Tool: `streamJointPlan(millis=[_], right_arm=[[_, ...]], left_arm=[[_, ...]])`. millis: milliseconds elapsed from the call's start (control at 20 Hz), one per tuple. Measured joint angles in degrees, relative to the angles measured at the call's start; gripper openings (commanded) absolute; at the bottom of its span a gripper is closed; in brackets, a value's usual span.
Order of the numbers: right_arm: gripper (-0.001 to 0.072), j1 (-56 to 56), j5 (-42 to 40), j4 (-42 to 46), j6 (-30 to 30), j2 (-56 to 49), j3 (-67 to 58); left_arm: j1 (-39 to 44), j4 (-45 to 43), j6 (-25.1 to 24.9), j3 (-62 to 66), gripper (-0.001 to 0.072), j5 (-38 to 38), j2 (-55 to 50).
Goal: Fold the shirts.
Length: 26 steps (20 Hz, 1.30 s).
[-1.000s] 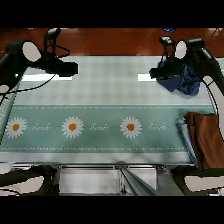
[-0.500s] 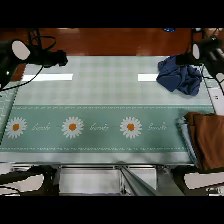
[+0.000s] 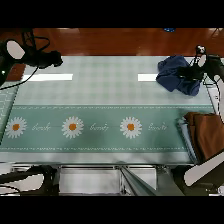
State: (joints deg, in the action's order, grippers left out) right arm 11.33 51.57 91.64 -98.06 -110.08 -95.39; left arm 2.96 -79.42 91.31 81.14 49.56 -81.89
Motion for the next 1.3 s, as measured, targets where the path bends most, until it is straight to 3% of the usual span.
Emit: streamJointPlan(millis=[100,350,600,950,1300], right_arm=[[0.0033,0.2,0.85,-2.56,1.7,-1.14,-0.37],[0.0032,0.17,9.6,-8.26,7.52,-0.39,-4.7],[0.0032,-1.84,9.33,-12.11,11.02,9.01,-15.61],[0.0032,-8.98,5.92,-14.23,13.4,28.2,-21.75],[0.0032,-20.72,5.77,-14.78,16.22,41.11,-22.25]], left_arm=[[-0.5,0.98,0.02,0.09,0.0509,0.92,0.87],[-4.46,1.92,-0.28,-0.24,0.0509,6.03,8.04],[-7.23,3.72,-0.52,-11.54,0.0509,9.53,21.64],[-7.87,12.96,-0.63,-35.78,0.0509,5.86,44.02],[-7.87,15.41,-0.59,-41.09,0.0508,5.2,50.73]])
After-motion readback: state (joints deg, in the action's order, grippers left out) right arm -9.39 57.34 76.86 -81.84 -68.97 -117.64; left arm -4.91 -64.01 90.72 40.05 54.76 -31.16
